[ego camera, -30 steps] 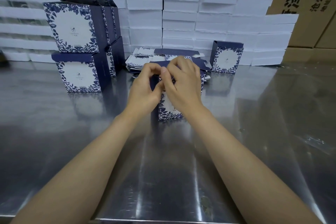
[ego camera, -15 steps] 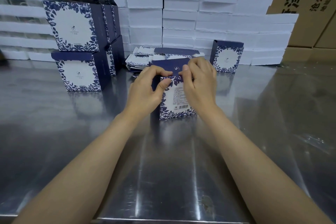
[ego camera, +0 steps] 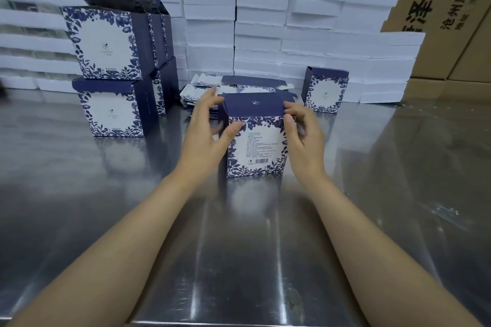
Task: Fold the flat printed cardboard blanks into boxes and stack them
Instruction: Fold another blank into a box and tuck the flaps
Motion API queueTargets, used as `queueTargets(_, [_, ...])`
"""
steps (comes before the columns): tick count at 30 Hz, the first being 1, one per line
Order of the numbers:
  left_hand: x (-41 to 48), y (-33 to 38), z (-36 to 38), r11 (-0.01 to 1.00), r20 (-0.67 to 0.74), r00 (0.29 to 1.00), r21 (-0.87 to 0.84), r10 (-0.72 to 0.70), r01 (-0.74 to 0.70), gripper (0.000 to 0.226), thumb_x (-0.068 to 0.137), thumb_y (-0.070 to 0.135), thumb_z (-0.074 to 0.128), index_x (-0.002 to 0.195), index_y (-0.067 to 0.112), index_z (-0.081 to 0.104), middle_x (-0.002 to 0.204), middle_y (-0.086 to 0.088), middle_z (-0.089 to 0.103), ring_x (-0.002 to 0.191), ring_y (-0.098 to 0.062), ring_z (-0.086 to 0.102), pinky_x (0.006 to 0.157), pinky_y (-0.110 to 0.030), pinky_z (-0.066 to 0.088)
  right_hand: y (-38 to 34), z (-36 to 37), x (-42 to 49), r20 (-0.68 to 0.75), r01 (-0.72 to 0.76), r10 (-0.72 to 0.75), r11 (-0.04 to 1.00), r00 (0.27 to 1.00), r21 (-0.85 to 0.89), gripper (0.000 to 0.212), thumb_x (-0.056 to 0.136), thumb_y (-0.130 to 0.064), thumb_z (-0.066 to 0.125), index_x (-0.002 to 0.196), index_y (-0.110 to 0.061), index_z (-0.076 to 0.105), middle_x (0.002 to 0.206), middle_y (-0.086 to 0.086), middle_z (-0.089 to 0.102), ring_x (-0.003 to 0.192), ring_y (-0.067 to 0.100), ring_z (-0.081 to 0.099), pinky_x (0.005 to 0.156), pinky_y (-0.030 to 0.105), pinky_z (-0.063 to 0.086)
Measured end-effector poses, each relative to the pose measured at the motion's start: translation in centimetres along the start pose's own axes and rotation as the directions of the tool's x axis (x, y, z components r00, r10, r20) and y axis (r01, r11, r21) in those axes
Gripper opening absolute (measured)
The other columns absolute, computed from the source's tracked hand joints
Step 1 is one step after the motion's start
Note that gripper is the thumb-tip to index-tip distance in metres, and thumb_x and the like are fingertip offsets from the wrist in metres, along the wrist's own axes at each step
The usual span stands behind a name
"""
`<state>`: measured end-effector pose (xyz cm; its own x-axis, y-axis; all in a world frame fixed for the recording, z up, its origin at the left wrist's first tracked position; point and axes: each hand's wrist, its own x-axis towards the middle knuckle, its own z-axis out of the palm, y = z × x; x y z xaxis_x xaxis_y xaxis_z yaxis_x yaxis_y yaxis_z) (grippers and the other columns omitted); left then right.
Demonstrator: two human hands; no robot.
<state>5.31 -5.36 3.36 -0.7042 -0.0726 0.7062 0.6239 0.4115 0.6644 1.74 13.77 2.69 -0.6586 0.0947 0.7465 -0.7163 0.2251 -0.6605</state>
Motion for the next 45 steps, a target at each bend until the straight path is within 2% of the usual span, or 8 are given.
queueTargets(9, [-0.6, -0.3, 0.1, 0.982, 0.177, 0.967, -0.012, -0.185, 0.190, 0.052, 0.103, 0.032, 0.040, 0.152, 0.028, 0.022, 0.132, 0.032, 0.041, 0.105, 0.030, 0.044, 0.085, 0.006, 0.030, -0.5, 0.2, 0.2, -0.004, 0.248, -0.267, 0.900, 0.964, -0.358, 0.024, 0.092, -0.018, 0.050, 0.089, -0.002, 0.067, 0.102, 0.011, 0.063, 0.101, 0.030, 0.057, 0.089, 0.017, 0.037])
queueTargets(15, [-0.6, 0.1, 0.5, 0.994, 0.147, 0.984, 0.057, -0.101, 0.094, 0.042, 0.105, 0.025, 0.034, 0.145, 0.033, 0.024, 0.147, 0.005, 0.041, 0.122, -0.014, 0.052, 0.100, -0.027, 0.039, -0.4, 0.5, 0.3, 0.026, 0.257, -0.263, 0.914, 0.965, -0.313, 0.027, 0.091, -0.021, 0.047, 0.091, 0.000, 0.063, 0.102, -0.001, 0.048, 0.100, 0.017, 0.046, 0.090, 0.036, 0.038])
queueTargets(19, [-0.5, -0.4, -0.3, 0.993, 0.171, 0.981, 0.090, -0.086, 0.071, 0.042, 0.104, 0.027, 0.037, 0.145, 0.028, 0.028, 0.132, 0.013, 0.050, 0.113, 0.000, 0.053, 0.095, -0.019, 0.041, 0.3, 0.5, 0.0, 0.008, 0.209, -0.211, 0.966, 0.978, -0.154, 0.031, 0.095, -0.026, 0.039, 0.107, -0.004, 0.058, 0.112, 0.004, 0.046, 0.109, 0.019, 0.045, 0.099, 0.032, 0.037])
queueTargets(30, [0.0, -1.2, -0.6, 0.976, -0.101, 0.995, 0.213, -0.021, 0.042, 0.042, 0.095, 0.006, 0.047, 0.136, 0.016, 0.044, 0.116, 0.008, 0.047, 0.081, -0.004, 0.050, 0.079, -0.038, 0.048, 2.0, -0.9, 1.0, -0.250, -0.350, 0.412, 0.901, 0.876, 0.257, 0.032, 0.100, -0.035, 0.033, 0.130, -0.030, 0.043, 0.141, 0.002, 0.046, 0.129, 0.015, 0.046, 0.110, 0.034, 0.036])
queueTargets(34, [-0.5, -0.6, 0.0, 0.980, 0.092, 0.992, 0.188, -0.086, 0.067, 0.038, 0.102, 0.028, 0.044, 0.139, 0.025, 0.043, 0.120, 0.015, 0.054, 0.097, -0.004, 0.057, 0.088, -0.036, 0.047, 2.9, -1.0, 1.3, 0.049, -0.679, 0.710, 0.647, 0.702, 0.346, 0.048, 0.100, -0.048, 0.033, 0.136, -0.023, 0.052, 0.125, 0.001, 0.063, 0.087, 0.012, 0.063, 0.057, 0.022, 0.048])
queueTargets(37, [-0.4, -0.6, -0.5, 0.986, 0.178, 0.970, 0.043, -0.168, 0.163, 0.054, 0.095, 0.048, 0.047, 0.144, 0.027, 0.039, 0.128, 0.018, 0.054, 0.107, 0.001, 0.057, 0.089, -0.018, 0.044, 3.1, -1.0, 1.0, 0.083, -0.657, 0.661, 0.707, 0.746, 0.262, 0.043, 0.099, -0.045, 0.040, 0.131, -0.020, 0.055, 0.106, -0.003, 0.065, 0.061, 0.005, 0.058, 0.044, 0.017, 0.039])
queueTargets(41, [-0.1, -1.4, -1.9, 0.947, 0.250, 0.932, -0.120, -0.263, 0.299, 0.067, 0.083, 0.065, 0.057, 0.141, 0.042, 0.033, 0.125, 0.033, 0.048, 0.112, 0.023, 0.046, 0.093, -0.007, 0.036, 3.0, -1.5, 0.7, 0.128, -0.487, 0.471, 0.856, 0.873, 0.175, 0.033, 0.094, -0.033, 0.059, 0.125, -0.027, 0.051, 0.094, -0.003, 0.055, 0.072, 0.006, 0.053, 0.063, 0.020, 0.045])
queueTargets(45, [-0.2, -2.7, -1.4, 0.948, 0.096, 0.944, 0.087, -0.315, 0.307, 0.073, 0.087, 0.053, 0.058, 0.148, 0.027, 0.028, 0.146, 0.010, 0.040, 0.130, -0.003, 0.042, 0.109, -0.026, 0.031, 2.4, -1.1, 0.2, 0.231, -0.421, 0.396, 0.905, 0.889, 0.067, 0.028, 0.090, -0.041, 0.061, 0.098, -0.014, 0.064, 0.104, 0.011, 0.059, 0.095, 0.014, 0.055, 0.098, 0.037, 0.044])
